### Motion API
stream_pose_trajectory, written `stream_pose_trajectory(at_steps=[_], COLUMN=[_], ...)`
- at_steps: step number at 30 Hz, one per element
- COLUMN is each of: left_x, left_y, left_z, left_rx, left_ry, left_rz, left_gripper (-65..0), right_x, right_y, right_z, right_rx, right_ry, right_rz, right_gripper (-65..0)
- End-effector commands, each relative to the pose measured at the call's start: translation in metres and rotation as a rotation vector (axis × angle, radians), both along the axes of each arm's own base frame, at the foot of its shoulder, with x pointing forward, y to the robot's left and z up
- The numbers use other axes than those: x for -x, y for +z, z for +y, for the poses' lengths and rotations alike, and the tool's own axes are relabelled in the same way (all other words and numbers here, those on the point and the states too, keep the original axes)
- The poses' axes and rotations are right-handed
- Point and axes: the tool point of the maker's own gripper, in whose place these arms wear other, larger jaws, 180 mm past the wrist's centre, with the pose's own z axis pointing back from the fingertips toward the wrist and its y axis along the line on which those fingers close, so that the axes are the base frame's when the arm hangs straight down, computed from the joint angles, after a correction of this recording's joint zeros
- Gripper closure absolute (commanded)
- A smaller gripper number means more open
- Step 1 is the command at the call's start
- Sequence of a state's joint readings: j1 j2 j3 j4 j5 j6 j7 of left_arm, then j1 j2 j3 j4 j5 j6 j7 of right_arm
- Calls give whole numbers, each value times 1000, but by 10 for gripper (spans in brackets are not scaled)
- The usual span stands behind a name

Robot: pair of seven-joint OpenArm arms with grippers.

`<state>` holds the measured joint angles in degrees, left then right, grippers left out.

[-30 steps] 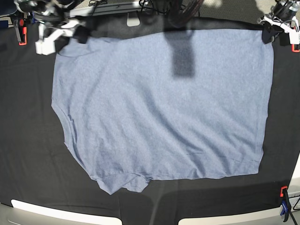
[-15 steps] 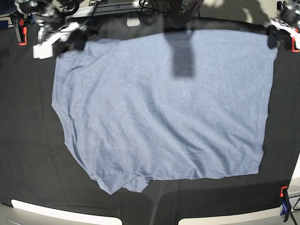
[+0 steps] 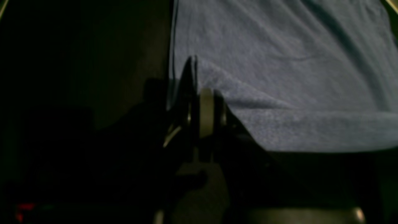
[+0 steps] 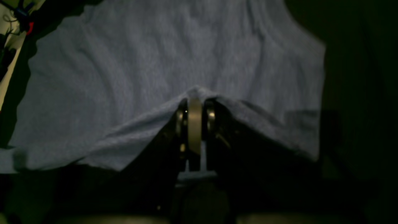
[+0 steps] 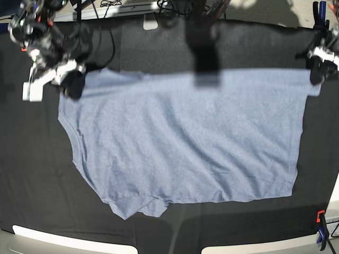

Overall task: Layout the t-shirt on the table in an organized manner, then fold the t-shirt properly
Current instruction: 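Lift the corner with both grippers and drag the shirt toward the robot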

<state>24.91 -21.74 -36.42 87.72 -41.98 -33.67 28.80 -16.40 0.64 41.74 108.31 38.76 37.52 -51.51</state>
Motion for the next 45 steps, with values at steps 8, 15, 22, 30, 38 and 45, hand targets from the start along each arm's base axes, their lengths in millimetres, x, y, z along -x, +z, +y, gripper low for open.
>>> stream_pose_trajectory(at_steps=[8, 15, 22, 30, 38, 45], left_x=[-35, -37, -36, -35, -35, -35], left_y=[35, 37, 34, 33, 33, 33], left_z=[16, 16, 16, 14, 14, 14], left_rx=[-37, -37, -37, -32, -32, -32], left_ry=[50, 52, 47, 48, 48, 48], left_rz=[-138, -152, -134, -130, -130, -130], left_gripper=[0, 0, 0, 0, 0, 0], right_x=[-52, -85, -81, -30, -13, -29], right_y=[1, -8, 11, -11, -52, -74], right_z=[11, 22, 36, 31, -7, -5], right_rx=[104, 101, 120, 185, 226, 160], right_ry=[61, 103, 193, 165, -24, -27], right_rz=[-56, -31, -78, 35, 216, 268], right_gripper=[0, -87, -231, -231, -231, -231])
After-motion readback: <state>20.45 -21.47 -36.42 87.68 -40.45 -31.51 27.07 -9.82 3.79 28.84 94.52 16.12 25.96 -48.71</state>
